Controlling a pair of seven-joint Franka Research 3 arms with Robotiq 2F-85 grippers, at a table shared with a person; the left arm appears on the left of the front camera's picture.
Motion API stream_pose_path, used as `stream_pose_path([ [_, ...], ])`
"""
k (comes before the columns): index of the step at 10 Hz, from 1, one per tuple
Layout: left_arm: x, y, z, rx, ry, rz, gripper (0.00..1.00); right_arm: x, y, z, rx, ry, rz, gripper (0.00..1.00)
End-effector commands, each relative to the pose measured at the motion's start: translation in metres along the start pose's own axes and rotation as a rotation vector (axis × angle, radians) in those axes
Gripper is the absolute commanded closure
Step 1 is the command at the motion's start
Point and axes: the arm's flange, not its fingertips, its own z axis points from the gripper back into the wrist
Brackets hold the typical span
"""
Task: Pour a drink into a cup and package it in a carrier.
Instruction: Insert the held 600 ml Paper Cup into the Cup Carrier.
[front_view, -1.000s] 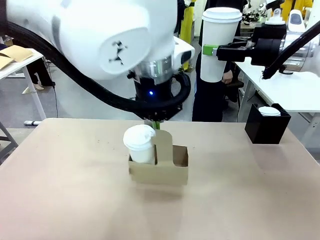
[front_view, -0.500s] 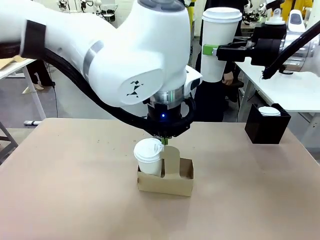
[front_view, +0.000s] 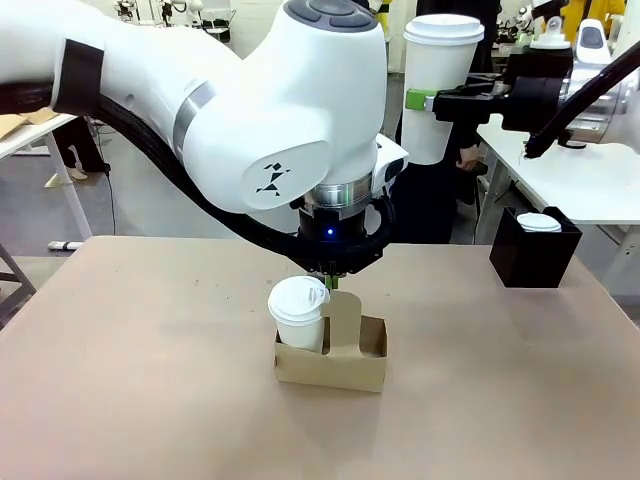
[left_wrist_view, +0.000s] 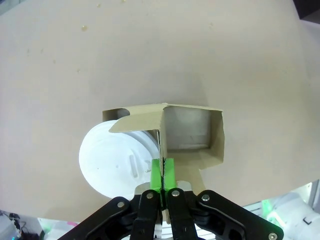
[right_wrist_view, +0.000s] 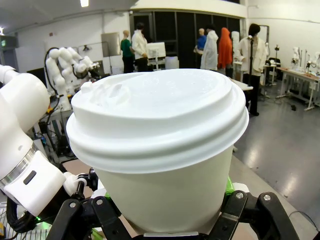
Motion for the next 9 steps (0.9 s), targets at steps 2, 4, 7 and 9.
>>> stream_pose_path([
  [2,-0.002,0.003,0.000,0.001,0.003,0.002,0.98,0.002,0.001,-0.001,0.003,-0.007,0.001,0.19],
  [4,0.003,0.013,0.008,-0.072,0.017,-0.020,0.42,0.002,0.001,-0.001,0.003,-0.007,0.001,0.19],
  [7,0.010,0.048,0.056,-0.193,0.006,-0.094,0.00,0.001,-0.029,-0.004,0.157,0.062,-0.108,0.19],
  [9,0.006,0.078,0.089,-0.237,-0.047,-0.232,0.00,-0.014,-0.044,-0.009,0.284,0.065,-0.110,0.19],
])
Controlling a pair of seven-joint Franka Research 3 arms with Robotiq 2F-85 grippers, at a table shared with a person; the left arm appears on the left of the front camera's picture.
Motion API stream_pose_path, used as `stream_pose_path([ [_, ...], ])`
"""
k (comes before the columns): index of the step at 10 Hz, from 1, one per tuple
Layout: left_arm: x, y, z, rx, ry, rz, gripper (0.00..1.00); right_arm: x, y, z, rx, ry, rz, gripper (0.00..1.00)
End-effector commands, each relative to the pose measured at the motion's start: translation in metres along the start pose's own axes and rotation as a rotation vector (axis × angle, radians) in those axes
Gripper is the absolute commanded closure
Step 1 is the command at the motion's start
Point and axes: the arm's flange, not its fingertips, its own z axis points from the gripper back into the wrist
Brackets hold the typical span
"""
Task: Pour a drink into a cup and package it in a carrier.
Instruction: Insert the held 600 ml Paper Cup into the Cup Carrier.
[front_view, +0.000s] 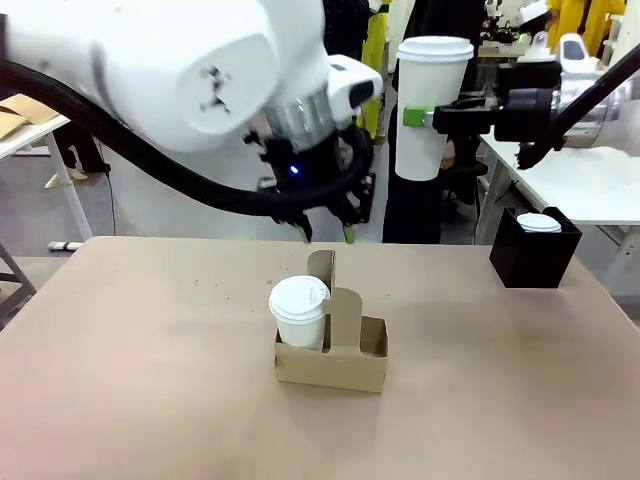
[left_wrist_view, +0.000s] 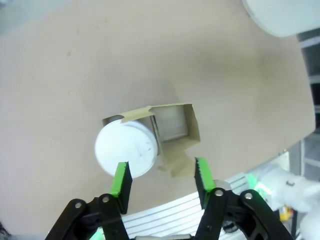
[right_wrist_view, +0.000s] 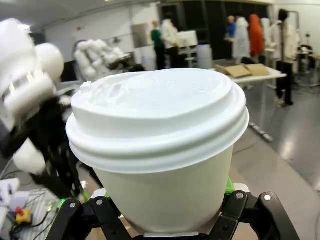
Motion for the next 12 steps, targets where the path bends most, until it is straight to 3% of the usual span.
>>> stream_pose_path([
  [1,-0.025,0.044,0.030,-0.060,0.033,-0.229,0.00,-0.003,-0.021,0.004,0.153,0.037,0.000,0.19],
  [3,-0.034,0.094,0.047,-0.136,0.021,-0.468,0.00,-0.034,-0.024,-0.001,0.292,0.066,0.046,0.19],
  [5,-0.039,0.140,0.046,-0.156,0.003,-0.573,0.00,-0.067,-0.018,-0.005,0.421,0.042,0.096,0.19],
  [7,-0.057,0.184,0.037,-0.160,-0.072,-0.722,0.00,-0.103,-0.001,-0.014,0.447,-0.003,0.102,0.19],
  [8,-0.057,0.197,0.032,-0.162,-0.096,-0.727,0.00,-0.111,0.001,-0.018,0.397,-0.022,0.106,0.19],
  [9,-0.052,0.194,0.031,-0.240,-0.145,-0.619,0.00,-0.094,-0.008,-0.015,0.429,0.034,0.083,0.19],
  [10,-0.050,0.188,0.038,-0.140,-0.044,-0.698,0.00,-0.094,-0.008,-0.015,0.429,0.034,0.083,0.19],
  [12,-0.050,0.188,0.038,-0.140,-0.044,-0.698,0.00,-0.094,-0.008,-0.015,0.429,0.034,0.083,0.19],
])
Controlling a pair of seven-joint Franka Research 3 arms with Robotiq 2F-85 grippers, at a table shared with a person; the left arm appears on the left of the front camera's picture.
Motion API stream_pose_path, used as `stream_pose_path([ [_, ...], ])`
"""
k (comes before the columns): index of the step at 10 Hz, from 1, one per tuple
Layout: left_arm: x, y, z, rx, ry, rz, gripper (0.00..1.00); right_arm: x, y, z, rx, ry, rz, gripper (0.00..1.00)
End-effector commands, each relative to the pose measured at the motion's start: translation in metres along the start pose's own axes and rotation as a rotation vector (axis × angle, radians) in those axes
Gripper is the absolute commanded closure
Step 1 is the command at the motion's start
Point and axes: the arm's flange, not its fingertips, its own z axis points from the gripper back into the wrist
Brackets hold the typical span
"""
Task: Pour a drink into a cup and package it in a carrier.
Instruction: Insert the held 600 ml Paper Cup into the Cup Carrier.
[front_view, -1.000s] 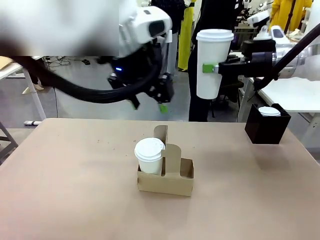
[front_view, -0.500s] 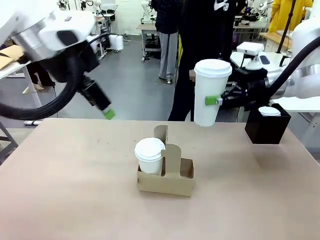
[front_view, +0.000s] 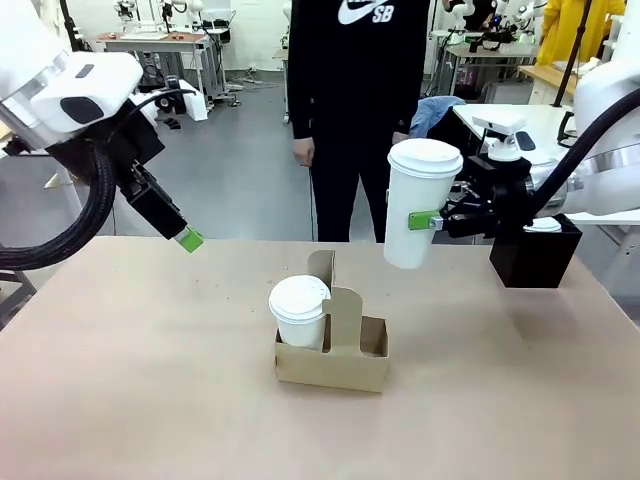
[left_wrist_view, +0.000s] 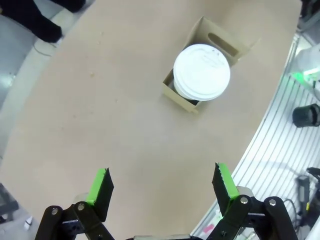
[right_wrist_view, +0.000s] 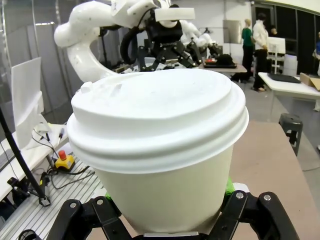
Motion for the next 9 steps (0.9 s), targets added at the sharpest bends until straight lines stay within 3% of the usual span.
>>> stream_pose_path([
  [1,-0.003,0.004,0.001,0.000,-0.010,0.011,0.00,-0.003,0.001,-0.001,0.001,-0.001,-0.006,0.19],
  [8,-0.113,0.059,-0.042,-0.094,-0.111,-0.230,0.00,-0.079,-0.016,-0.053,0.210,-0.058,-0.015,0.19],
  [9,-0.116,0.062,-0.044,-0.129,-0.111,-0.181,0.00,-0.087,-0.014,-0.056,0.229,-0.057,-0.012,0.19],
])
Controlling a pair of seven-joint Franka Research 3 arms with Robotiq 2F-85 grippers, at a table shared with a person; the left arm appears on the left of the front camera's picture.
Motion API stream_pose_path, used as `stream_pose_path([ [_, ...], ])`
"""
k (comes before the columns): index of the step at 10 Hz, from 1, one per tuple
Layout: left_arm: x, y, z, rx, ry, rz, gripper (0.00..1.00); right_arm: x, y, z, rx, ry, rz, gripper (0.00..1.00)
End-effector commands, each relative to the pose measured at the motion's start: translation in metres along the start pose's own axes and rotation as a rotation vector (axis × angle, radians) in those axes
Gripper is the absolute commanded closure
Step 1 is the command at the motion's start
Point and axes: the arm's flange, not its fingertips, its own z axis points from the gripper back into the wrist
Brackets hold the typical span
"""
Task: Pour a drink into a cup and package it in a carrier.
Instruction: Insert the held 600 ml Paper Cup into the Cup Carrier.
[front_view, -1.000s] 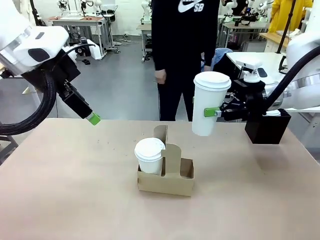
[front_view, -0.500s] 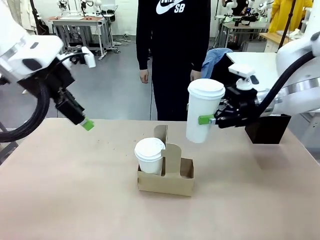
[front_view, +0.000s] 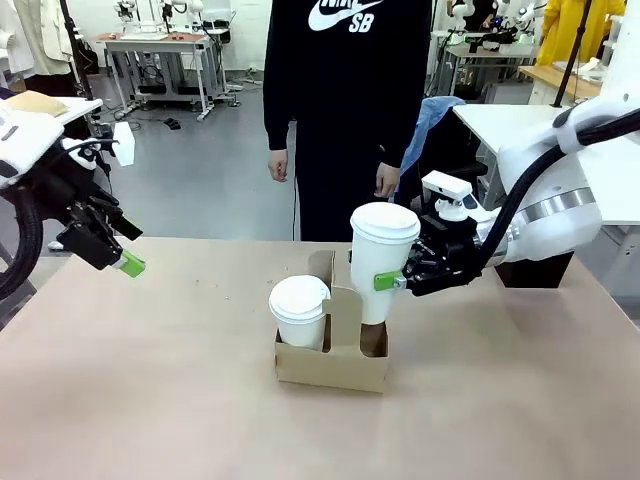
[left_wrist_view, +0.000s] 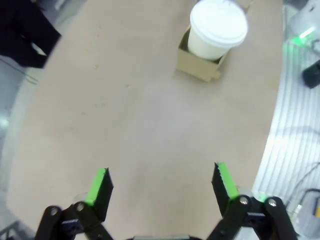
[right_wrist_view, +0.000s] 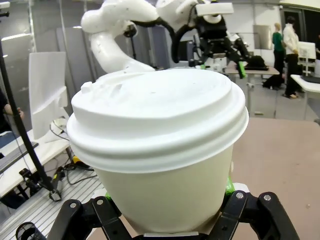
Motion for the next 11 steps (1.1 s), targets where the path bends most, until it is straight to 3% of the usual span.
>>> stream_pose_path([
  [1,0.008,-0.006,0.002,0.020,0.013,0.009,0.00,-0.007,-0.003,0.003,0.068,0.001,0.026,0.19],
  [7,0.008,-0.006,0.002,0.020,0.013,0.009,0.00,-0.054,-0.018,-0.008,0.102,-0.010,0.047,0.19],
  [11,0.008,-0.006,0.002,0.020,0.013,0.009,0.00,-0.079,-0.031,-0.007,0.125,0.062,0.034,0.19],
])
